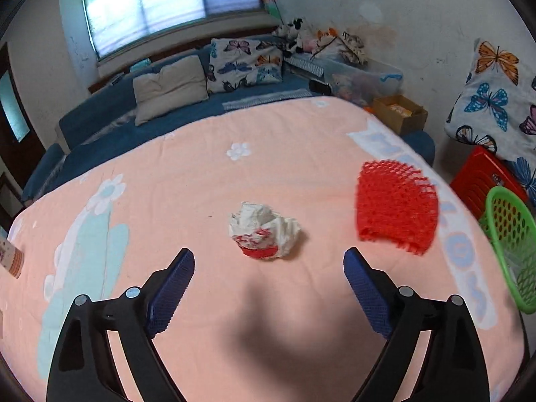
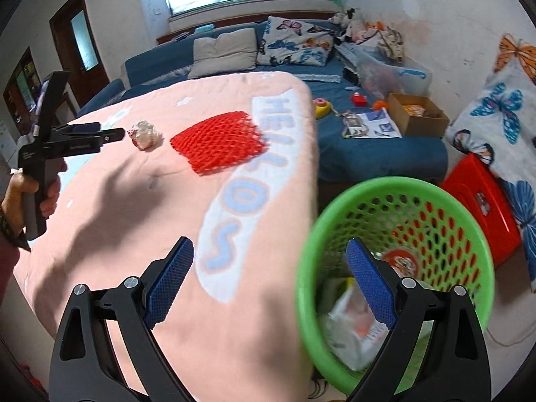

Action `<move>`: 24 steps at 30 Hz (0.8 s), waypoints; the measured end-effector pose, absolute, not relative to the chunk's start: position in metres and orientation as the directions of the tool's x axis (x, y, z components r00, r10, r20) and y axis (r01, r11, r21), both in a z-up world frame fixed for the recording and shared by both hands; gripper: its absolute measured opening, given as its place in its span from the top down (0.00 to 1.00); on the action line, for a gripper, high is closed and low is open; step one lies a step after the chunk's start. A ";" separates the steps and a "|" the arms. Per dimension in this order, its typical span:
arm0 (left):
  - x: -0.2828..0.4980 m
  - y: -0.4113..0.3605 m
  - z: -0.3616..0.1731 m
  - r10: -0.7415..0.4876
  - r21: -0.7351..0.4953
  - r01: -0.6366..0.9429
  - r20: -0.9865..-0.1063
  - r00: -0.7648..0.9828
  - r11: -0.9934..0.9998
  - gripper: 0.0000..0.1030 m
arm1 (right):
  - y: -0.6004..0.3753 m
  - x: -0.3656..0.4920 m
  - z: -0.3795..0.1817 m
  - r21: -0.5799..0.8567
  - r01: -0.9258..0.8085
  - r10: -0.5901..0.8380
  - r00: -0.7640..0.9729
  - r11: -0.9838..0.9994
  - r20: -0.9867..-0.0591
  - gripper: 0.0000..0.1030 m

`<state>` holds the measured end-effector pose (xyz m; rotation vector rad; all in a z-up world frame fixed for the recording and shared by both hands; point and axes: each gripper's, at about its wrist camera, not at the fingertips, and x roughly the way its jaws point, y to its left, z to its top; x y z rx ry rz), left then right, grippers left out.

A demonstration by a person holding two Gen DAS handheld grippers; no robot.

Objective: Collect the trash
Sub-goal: 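Grasp the crumpled white paper with the left gripper while the right gripper approaches the red net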

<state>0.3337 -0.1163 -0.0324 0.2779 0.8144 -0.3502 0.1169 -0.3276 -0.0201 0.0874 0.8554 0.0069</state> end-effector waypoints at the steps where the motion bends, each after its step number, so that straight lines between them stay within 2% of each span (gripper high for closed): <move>1: 0.338 -0.116 -0.035 -0.201 0.105 0.414 -0.751 0.629 0.904 0.15 | -0.323 0.122 -0.020 0.081 0.025 0.045 0.653 0.996 -0.756 0.11; 6: 0.362 -0.111 -0.050 -0.249 0.050 0.442 -0.769 0.589 0.895 0.15 | -0.307 0.149 -0.024 0.081 0.005 0.059 0.640 0.997 -0.766 0.11; 11: 0.376 -0.115 -0.062 -0.260 0.052 0.471 -0.778 0.571 0.880 0.17 | -0.297 0.173 -0.024 0.089 -0.004 0.072 0.633 0.996 -0.771 0.11; 13: 0.380 -0.115 -0.067 -0.269 0.044 0.483 -0.785 0.559 0.875 0.24 | -0.295 0.183 -0.024 0.100 -0.004 0.081 0.629 0.995 -0.773 0.11; 16: 0.387 -0.113 -0.072 -0.286 0.022 0.488 -0.787 0.546 0.872 0.28 | -0.292 0.195 -0.026 0.106 -0.004 0.085 0.623 0.994 -0.778 0.11; 20: 0.391 -0.112 -0.075 -0.331 -0.016 0.513 -0.781 0.530 0.858 0.46 | -0.292 0.208 -0.029 0.115 0.002 0.090 0.612 0.993 -0.786 0.11; 24: 0.387 -0.114 -0.074 -0.343 -0.002 0.530 -0.764 0.547 0.848 0.56 | -0.291 0.223 -0.035 0.126 0.012 0.094 0.596 0.992 -0.797 0.11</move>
